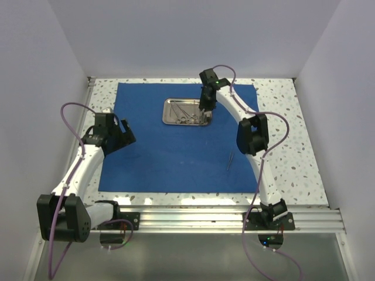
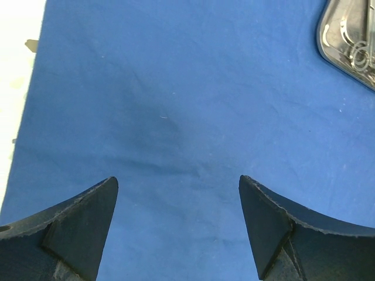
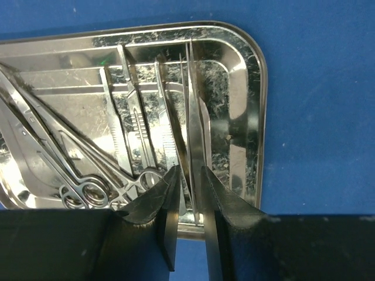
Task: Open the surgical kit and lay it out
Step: Pick up the medical item from the container.
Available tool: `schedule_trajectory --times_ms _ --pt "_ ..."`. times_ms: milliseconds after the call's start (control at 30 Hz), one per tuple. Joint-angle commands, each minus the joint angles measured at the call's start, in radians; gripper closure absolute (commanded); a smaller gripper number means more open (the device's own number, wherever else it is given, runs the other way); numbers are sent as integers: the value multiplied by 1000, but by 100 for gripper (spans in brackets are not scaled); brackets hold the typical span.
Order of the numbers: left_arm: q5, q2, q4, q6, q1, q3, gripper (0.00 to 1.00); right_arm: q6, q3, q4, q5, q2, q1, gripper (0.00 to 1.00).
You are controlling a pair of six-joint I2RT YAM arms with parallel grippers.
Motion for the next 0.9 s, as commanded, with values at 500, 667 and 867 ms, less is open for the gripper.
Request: schedule_trajectory --times_ms 500,667,867 --pt "-94 -10 -21 16 2 23 11 36 129 27 60 108 -28 77" --pt "-103 0 -24 12 2 21 11 36 149 29 54 129 -28 74" --pt "-117 9 -25 19 3 24 11 42 155 44 40 143 -27 72"
